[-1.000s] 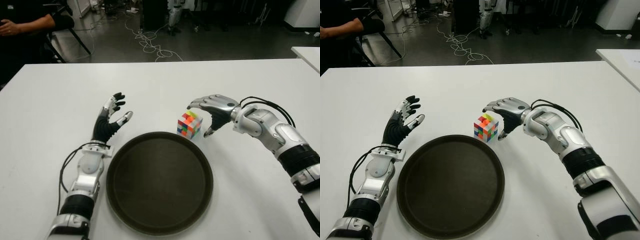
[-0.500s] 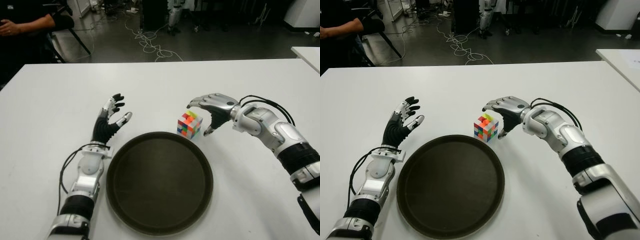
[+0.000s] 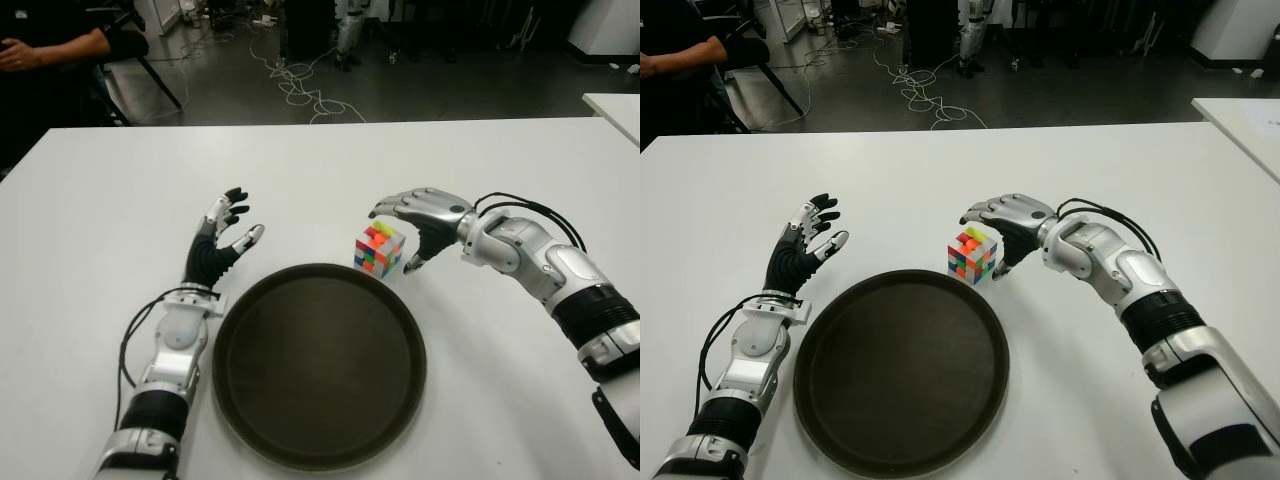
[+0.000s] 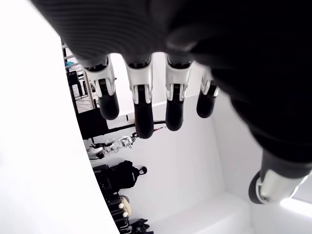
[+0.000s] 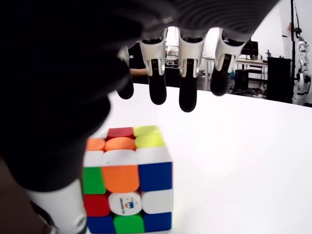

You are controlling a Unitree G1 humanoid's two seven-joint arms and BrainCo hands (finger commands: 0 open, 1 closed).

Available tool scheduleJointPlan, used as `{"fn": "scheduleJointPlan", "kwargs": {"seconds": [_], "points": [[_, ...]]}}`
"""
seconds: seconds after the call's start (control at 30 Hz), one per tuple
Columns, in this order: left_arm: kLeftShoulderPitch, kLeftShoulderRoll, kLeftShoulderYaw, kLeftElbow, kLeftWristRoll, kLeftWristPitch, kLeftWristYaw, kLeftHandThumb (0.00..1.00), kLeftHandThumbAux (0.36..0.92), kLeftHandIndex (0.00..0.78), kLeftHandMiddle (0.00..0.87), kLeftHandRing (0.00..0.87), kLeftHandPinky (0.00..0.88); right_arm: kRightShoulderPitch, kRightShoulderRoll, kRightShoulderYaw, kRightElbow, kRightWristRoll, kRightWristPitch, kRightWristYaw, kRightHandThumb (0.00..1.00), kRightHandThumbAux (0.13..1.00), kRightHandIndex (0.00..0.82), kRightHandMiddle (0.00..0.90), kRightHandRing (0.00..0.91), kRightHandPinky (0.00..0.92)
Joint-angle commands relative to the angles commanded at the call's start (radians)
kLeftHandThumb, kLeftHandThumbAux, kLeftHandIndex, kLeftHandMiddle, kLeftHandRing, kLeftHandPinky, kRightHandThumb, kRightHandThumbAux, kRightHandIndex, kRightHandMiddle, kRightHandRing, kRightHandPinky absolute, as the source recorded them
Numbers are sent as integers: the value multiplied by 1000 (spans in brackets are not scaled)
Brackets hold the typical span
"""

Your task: Pick up the Rubik's Cube and put it in the plate

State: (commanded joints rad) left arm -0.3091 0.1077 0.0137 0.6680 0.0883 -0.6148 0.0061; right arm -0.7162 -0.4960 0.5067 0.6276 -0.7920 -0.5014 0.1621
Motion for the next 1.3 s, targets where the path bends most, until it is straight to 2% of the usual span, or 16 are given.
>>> {"fn": "scheduleJointPlan", "kwargs": {"seconds": [0.33,0.8,1.3], "points": [[-5,-3,4,7,-12,4,-13,106,564,114,172,157,110,-8,11,20,26,-11,0,-26,0,779,183,187,193,199],[-9,-6,5,15,-3,0,2,102,570,117,176,165,124,-7,32,45,75,-23,-11,-109,0,802,210,205,206,214],[-11,-6,4,23,-6,-5,4,108,575,116,182,176,141,-7,41,46,70,-13,17,-82,0,805,181,185,187,192]]}}
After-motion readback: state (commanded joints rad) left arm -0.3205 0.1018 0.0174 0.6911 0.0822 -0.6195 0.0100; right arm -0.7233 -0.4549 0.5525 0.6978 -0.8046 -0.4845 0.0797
